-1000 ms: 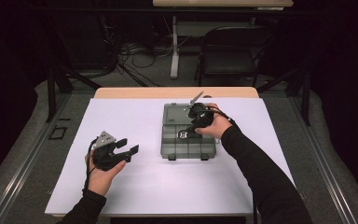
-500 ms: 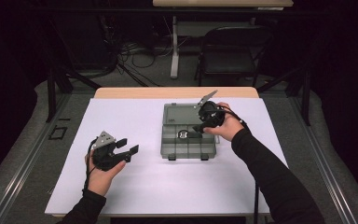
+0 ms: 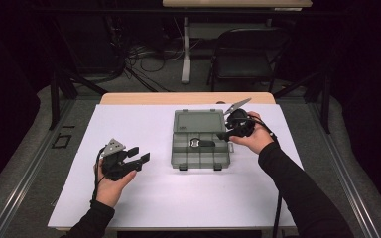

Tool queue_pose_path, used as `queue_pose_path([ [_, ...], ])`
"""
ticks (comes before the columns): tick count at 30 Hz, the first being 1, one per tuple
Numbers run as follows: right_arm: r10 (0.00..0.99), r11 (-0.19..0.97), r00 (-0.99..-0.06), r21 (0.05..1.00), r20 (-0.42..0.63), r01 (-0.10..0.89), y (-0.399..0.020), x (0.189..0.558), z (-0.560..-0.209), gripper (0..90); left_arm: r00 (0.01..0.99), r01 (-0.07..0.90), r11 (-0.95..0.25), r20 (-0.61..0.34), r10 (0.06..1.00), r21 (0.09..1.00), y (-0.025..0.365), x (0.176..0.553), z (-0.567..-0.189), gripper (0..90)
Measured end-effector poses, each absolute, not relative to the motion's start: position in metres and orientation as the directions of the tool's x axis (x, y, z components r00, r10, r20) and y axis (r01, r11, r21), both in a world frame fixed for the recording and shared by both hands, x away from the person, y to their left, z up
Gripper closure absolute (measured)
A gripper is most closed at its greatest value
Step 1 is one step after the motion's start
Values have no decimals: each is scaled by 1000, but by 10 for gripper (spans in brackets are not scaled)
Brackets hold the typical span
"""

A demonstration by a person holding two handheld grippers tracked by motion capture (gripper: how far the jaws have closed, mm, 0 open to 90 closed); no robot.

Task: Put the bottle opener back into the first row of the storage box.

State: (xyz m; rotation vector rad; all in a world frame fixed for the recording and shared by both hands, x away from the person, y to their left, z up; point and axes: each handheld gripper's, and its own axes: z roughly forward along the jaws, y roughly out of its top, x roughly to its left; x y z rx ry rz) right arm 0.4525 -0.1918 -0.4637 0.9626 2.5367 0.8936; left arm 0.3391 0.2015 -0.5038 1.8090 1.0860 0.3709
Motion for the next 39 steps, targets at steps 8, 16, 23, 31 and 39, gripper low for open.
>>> queue_pose_path([
  [8,761,494,-649,669,-23,555,-209,465,-453,473,566,516,-144,-210,797,844,186,353,-490,518],
  [16,819,428,-573,675,-10,600,-209,487,-452,478,564,552,-193,-193,803,811,172,381,-485,530],
  [23,848,402,-531,659,-6,636,-205,503,-461,483,566,569,-220,-183,804,793,164,400,-482,496],
  [31,847,418,-532,648,-24,637,-204,517,-450,498,585,558,-250,-161,795,791,151,413,-477,510],
  [39,855,414,-518,647,-36,640,-201,534,-445,462,585,576,-254,-175,792,777,141,431,-472,522],
])
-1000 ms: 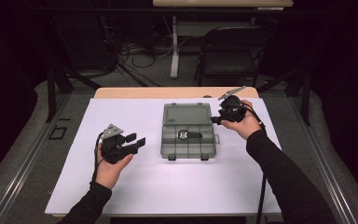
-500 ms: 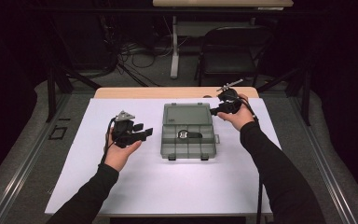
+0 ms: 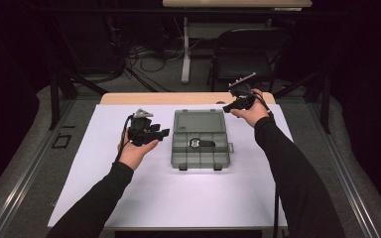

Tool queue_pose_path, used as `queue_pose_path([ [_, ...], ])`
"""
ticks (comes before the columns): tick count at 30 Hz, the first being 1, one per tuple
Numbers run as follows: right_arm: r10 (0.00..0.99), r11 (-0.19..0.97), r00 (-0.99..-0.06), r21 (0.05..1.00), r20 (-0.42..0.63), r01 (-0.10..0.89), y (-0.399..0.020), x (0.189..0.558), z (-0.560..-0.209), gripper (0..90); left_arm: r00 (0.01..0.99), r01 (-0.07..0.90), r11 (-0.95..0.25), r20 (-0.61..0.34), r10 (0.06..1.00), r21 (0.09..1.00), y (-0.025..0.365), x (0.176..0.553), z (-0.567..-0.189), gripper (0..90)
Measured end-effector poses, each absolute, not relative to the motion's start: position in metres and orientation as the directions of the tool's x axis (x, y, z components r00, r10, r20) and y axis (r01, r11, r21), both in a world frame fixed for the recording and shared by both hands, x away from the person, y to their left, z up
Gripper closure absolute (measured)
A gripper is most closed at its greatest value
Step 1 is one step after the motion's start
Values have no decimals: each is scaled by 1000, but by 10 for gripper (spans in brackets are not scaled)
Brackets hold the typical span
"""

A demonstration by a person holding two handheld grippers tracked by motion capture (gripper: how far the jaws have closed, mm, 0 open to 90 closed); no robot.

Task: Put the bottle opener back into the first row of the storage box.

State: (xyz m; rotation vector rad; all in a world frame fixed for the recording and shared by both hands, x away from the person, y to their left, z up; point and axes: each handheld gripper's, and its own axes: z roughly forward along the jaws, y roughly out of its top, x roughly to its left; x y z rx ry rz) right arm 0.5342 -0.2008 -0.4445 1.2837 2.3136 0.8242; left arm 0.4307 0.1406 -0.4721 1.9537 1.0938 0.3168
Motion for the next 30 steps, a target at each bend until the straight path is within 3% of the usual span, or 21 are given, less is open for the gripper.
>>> queue_pose_path([
  [30,890,335,-454,636,27,695,-180,554,-488,437,529,643,-265,-167,832,718,118,466,-490,478],
])
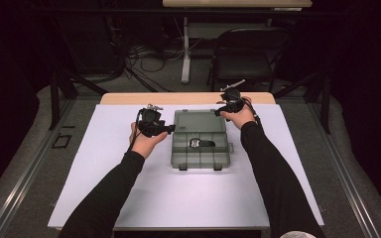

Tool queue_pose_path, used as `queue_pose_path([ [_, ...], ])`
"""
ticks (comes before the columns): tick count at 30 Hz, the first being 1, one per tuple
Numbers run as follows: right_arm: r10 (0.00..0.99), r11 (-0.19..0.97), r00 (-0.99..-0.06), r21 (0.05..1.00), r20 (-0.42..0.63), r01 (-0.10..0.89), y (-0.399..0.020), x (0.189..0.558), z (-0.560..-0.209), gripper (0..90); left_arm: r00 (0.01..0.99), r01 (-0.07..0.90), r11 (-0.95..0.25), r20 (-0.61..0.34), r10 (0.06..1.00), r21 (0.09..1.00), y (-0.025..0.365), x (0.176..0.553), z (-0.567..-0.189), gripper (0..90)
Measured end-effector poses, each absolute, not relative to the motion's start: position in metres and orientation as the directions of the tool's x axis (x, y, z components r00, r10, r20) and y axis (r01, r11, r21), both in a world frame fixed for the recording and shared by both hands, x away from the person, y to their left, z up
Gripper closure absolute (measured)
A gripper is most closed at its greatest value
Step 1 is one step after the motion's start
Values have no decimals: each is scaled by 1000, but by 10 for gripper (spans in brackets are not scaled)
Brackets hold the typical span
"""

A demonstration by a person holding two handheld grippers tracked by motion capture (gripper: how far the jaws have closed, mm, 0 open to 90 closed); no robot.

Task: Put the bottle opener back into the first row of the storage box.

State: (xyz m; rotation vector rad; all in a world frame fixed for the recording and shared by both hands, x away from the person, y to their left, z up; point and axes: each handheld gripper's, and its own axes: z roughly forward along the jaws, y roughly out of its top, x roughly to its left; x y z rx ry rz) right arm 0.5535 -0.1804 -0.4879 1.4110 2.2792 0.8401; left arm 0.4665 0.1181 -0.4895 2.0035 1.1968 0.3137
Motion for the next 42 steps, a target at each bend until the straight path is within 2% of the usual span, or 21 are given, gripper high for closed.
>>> queue_pose_path([
  [11,895,258,-430,652,116,713,-189,547,-506,441,516,661,-253,-183,837,707,109,470,-501,498],
  [17,893,268,-439,664,101,698,-185,541,-512,456,494,689,-241,-199,846,684,111,475,-506,542],
  [23,903,220,-409,677,131,702,-185,541,-514,459,487,712,-255,-199,850,655,106,474,-511,602],
  [34,909,201,-389,663,148,721,-189,537,-520,443,469,736,-277,-171,866,617,97,473,-523,601],
  [42,908,190,-388,666,161,721,-188,536,-522,436,462,750,-282,-169,870,598,92,474,-535,645],
])
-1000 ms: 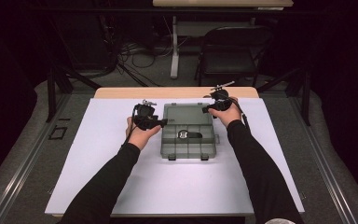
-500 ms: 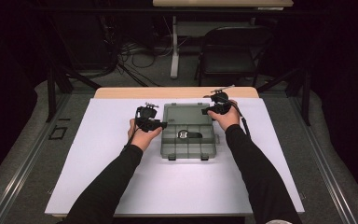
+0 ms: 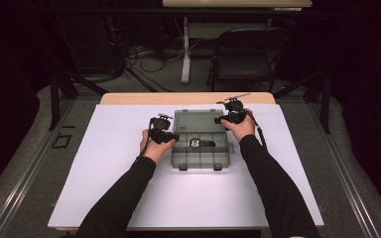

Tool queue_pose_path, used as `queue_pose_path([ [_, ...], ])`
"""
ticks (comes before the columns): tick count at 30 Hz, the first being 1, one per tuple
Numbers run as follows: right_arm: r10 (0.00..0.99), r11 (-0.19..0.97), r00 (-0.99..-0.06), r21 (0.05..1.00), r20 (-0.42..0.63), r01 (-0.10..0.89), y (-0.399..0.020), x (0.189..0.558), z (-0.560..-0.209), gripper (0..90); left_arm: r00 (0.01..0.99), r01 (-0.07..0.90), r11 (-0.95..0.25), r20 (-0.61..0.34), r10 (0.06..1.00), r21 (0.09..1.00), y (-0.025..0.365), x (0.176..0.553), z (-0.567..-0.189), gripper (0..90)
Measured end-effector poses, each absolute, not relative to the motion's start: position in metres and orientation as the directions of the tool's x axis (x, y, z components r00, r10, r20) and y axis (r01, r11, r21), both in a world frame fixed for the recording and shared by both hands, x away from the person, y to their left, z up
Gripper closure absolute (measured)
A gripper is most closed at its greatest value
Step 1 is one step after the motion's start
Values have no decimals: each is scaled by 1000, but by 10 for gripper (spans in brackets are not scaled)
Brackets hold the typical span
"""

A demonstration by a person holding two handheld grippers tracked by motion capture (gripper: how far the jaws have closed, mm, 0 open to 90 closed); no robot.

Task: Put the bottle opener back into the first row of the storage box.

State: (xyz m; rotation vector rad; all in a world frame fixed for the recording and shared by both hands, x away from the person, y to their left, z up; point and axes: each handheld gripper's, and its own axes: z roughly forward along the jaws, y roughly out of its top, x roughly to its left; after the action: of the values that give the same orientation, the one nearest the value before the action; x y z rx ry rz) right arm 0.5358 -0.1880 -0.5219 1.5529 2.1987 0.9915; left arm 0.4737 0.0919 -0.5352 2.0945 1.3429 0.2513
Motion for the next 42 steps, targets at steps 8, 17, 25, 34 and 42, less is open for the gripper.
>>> queue_pose_path([
  [8,907,178,-384,666,175,724,-191,536,-523,431,458,760,-285,-170,872,584,89,474,-543,698],
  [17,906,179,-382,654,182,735,-191,535,-527,430,433,766,-280,-143,890,578,84,472,-547,735],
  [25,904,160,-376,653,204,740,-191,534,-530,429,412,769,-262,-139,900,583,82,470,-547,748],
  [34,904,146,-369,653,217,743,-192,531,-536,431,385,770,-240,-131,914,591,80,468,-548,763],
  [42,901,120,-358,651,245,749,-194,529,-538,431,380,769,-233,-133,916,595,80,468,-548,767],
])
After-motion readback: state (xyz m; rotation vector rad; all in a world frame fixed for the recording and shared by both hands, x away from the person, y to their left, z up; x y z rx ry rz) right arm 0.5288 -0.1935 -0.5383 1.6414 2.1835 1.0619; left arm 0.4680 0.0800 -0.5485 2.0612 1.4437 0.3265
